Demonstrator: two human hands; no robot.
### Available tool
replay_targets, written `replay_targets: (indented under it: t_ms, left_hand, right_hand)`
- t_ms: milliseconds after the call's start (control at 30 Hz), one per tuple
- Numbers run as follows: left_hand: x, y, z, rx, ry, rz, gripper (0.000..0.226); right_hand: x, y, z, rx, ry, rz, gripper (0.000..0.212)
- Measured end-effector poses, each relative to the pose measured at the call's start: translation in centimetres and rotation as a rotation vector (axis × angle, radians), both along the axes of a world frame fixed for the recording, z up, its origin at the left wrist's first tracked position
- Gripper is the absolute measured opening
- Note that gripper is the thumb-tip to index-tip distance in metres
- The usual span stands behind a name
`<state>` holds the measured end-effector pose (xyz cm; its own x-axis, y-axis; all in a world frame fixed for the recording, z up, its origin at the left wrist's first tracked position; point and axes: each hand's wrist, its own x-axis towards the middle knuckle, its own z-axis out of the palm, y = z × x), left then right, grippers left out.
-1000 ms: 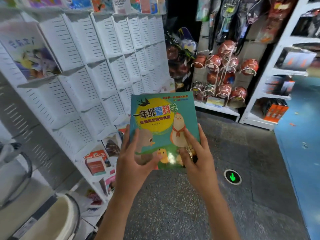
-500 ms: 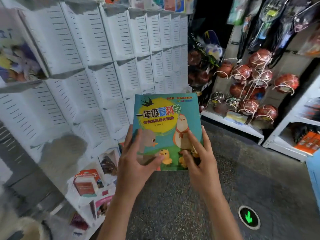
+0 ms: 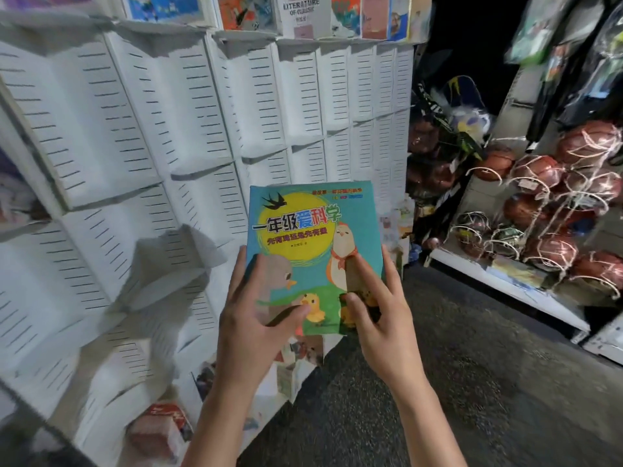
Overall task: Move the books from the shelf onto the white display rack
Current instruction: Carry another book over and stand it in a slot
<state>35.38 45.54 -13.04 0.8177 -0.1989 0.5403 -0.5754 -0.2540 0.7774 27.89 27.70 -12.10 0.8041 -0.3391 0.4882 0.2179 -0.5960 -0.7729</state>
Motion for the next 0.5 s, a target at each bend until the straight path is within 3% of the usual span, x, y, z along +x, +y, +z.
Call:
replay_targets:
  t_ms: [500]
  left_hand:
    - [7.2,-3.8,1.1,-0.075,0.016,0.556,0.092]
  right_hand:
    - [16.8,-4.7,1.3,0.011,-0.03,0.528,0.048]
